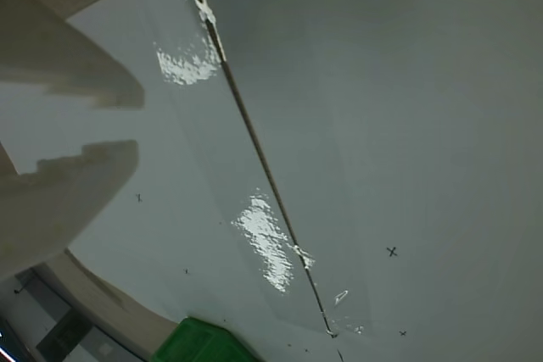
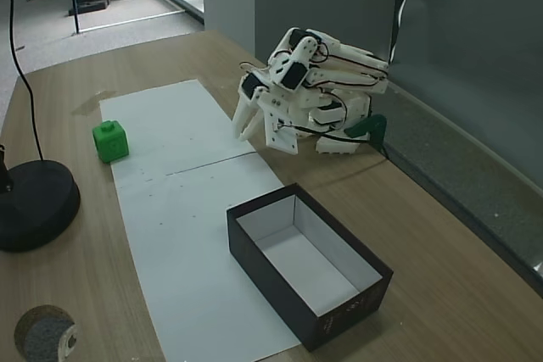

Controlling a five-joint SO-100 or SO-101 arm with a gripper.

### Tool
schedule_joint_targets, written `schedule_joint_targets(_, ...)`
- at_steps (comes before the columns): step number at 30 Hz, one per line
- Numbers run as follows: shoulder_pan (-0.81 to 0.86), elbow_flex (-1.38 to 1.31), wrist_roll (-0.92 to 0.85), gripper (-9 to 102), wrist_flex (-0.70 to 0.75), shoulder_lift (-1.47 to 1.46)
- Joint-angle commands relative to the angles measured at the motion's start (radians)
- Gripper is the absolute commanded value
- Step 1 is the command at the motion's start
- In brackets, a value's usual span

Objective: Grab a green square and put it in the box.

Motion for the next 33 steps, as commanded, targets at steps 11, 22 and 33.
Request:
schedule_joint_targets(11,-0.003,-0.058,0.003,1,0.011,0.002)
schedule_joint_targets(22,0.006,-0.032,-0.005,1,-0.256,0.002)
schedule_joint_targets(33,0.041,-0.12,-0.006,2,-0.581,-0.015)
